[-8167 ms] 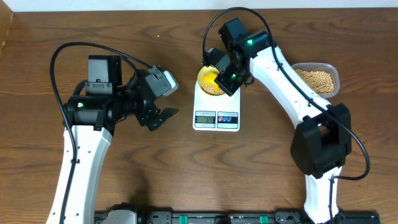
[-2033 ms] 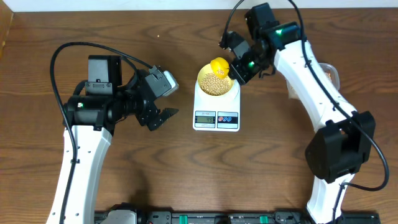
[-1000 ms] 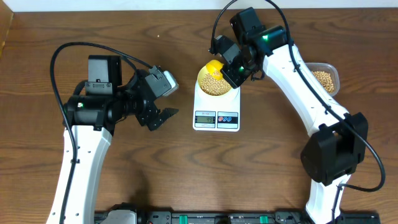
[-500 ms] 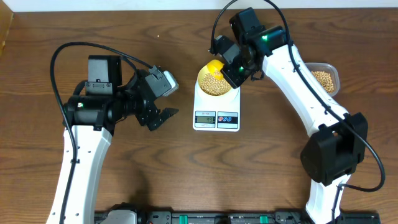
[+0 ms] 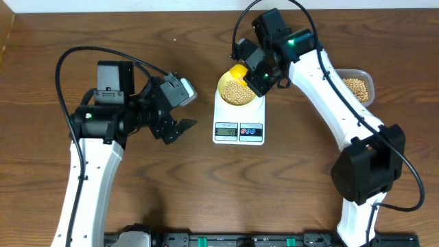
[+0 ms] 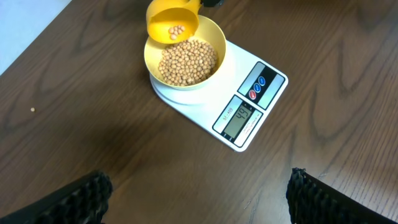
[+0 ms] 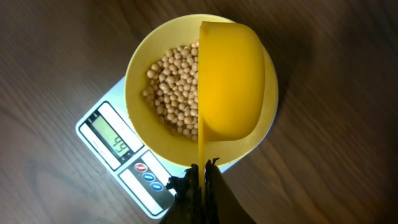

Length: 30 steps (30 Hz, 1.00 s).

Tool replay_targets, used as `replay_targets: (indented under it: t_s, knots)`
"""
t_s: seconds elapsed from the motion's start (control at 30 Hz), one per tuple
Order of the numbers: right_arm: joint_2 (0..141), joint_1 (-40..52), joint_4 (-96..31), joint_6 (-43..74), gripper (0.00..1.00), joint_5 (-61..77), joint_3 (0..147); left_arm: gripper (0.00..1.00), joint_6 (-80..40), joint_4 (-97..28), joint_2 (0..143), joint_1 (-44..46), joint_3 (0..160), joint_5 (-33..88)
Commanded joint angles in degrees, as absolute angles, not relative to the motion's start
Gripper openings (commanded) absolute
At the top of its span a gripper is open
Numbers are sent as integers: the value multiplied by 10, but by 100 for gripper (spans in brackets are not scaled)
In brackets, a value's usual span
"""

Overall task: Scoop item into bowl and weigh 50g on scale
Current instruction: 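Tilt the scoop again to trickle soybeans into the bowl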

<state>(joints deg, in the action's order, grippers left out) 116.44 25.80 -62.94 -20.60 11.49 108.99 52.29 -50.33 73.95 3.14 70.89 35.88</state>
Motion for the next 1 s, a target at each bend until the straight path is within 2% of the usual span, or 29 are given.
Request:
replay_targets:
  t_s: [0.0, 0.97]
  knots:
    - [1146, 262, -627, -224, 1, 109, 1095, 92, 517, -505, 744, 29, 705, 366]
    - [1146, 262, -627, -254, 1, 111, 1095, 92, 517, -505, 744, 29, 705, 366]
